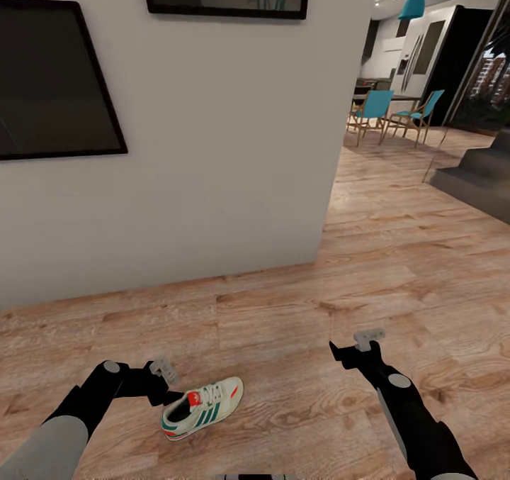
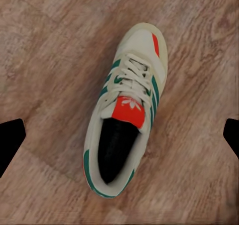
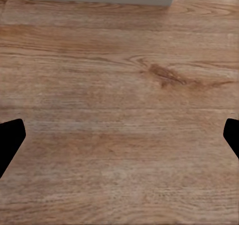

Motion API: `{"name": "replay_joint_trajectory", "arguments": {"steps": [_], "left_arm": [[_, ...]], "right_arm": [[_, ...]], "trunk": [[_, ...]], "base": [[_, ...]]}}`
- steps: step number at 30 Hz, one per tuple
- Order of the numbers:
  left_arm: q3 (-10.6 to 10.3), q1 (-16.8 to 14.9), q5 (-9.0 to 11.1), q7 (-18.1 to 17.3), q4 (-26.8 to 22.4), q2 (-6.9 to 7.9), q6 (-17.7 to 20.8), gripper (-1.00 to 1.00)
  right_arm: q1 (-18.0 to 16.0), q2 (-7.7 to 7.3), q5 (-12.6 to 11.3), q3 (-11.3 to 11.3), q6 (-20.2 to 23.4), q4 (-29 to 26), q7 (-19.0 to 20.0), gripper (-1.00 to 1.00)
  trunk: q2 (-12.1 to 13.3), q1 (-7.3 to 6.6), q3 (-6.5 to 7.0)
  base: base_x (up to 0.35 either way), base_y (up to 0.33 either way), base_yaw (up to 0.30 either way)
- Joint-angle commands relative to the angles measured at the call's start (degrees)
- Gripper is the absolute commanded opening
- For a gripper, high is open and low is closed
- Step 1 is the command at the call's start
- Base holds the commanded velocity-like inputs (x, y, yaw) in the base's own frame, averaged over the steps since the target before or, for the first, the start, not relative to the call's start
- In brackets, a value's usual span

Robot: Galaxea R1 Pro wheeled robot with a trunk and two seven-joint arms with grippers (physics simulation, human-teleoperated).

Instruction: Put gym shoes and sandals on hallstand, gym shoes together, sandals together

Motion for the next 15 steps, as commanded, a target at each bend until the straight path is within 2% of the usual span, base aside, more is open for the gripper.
{"name": "replay_joint_trajectory", "arguments": {"steps": [1, 6, 12, 15], "left_arm": [[0.01, -0.09, -0.29, -0.59, -0.08, -0.06, 0.32, 1.00], [-1.31, -0.23, -0.29, -1.15, -0.08, -0.07, 0.42, 1.00], [-1.85, -0.28, -0.25, -1.34, -0.08, -0.08, 0.39, 1.00], [-1.98, -0.29, -0.24, -1.36, -0.08, -0.08, 0.38, 1.00]], "right_arm": [[-0.02, 0.03, 0.56, -0.16, 0.24, -0.11, 0.42, 1.00], [-0.02, 0.03, 0.54, -0.16, 0.24, -0.11, 0.43, 1.00], [-0.02, 0.03, 0.53, -0.16, 0.24, -0.11, 0.41, 1.00], [-0.02, 0.04, 0.55, -0.16, 0.24, -0.14, 0.42, 1.00]], "trunk": [[-0.04, 0.01, -0.37], [-0.11, 0.14, -1.93], [-0.19, 0.29, -3.79], [-0.19, 0.29, -4.03]], "base": [[0.000, 0.000, 0.000], [0.000, 0.000, 0.000], [0.000, 0.000, 0.000], [0.000, 0.000, 0.000]]}}
